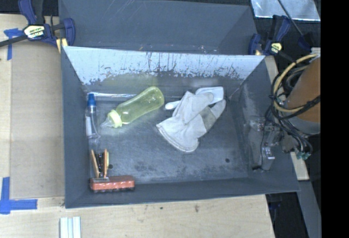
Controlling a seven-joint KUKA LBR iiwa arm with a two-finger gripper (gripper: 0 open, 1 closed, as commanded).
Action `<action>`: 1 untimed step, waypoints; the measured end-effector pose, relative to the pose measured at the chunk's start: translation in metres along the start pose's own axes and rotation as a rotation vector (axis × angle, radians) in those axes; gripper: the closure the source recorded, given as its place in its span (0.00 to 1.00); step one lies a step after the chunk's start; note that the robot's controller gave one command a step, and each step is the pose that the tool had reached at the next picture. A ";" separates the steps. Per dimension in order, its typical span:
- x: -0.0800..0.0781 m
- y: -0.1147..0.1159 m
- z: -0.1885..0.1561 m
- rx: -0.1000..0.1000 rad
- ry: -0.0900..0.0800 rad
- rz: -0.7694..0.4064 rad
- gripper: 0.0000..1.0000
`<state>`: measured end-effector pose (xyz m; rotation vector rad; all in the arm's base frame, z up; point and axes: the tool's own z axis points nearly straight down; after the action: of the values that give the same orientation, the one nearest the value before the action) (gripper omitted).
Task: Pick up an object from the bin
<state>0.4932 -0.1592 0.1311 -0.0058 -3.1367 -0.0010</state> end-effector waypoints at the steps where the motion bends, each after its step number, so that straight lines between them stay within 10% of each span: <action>1: -0.002 0.001 -0.004 0.002 -0.008 -0.004 0.00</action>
Offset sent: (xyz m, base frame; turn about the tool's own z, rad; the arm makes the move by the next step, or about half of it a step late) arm 0.0704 0.0867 -0.0611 -0.2826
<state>0.4954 -0.1586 0.1355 0.0011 -3.1445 0.0019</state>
